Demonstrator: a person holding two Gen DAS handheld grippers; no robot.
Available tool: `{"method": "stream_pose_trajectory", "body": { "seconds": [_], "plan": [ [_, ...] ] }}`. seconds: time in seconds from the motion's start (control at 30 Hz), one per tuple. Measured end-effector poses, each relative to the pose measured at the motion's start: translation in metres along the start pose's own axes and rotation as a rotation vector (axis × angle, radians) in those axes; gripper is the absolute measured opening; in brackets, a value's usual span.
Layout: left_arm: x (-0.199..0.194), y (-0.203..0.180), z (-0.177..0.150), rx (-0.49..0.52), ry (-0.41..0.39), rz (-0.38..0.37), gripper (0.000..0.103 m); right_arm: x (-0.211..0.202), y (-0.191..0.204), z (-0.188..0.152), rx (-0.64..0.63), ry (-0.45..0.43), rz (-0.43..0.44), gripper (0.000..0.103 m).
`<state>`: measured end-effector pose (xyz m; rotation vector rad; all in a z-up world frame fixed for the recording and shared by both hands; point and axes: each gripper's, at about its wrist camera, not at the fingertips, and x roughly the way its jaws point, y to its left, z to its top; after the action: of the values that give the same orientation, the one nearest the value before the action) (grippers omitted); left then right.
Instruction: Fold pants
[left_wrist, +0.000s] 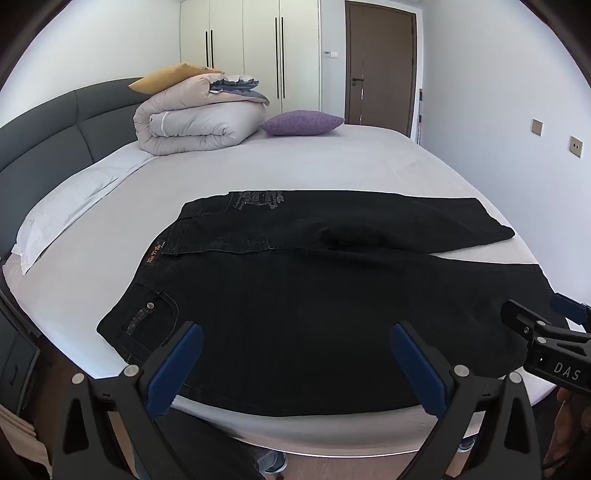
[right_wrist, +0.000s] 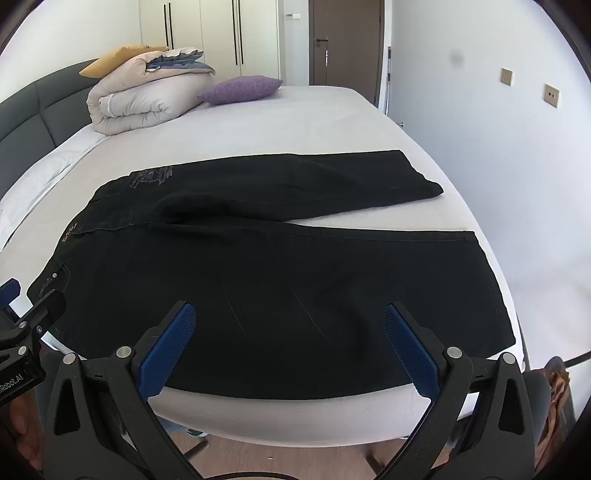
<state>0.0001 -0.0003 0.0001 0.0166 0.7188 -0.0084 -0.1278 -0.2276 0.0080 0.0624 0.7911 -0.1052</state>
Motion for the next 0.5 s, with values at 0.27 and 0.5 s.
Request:
{"method": "stream_pose_trajectory", "body": {
  "seconds": [0.27,0.5],
  "plan": [
    [-0.0012,0.0005,-0.0004,-0.005,-0.003,0.004,0.103,-0.0002,0.0,0.0001,-0.001,0.004,0.003,0.103],
    [0.0056,0.0033,-0.0043,-0.005,0.002,0.002,0.103,0.0021,-0.0018,-0.0028,-0.002,0.006,0.001,0.103]
  ]
}}
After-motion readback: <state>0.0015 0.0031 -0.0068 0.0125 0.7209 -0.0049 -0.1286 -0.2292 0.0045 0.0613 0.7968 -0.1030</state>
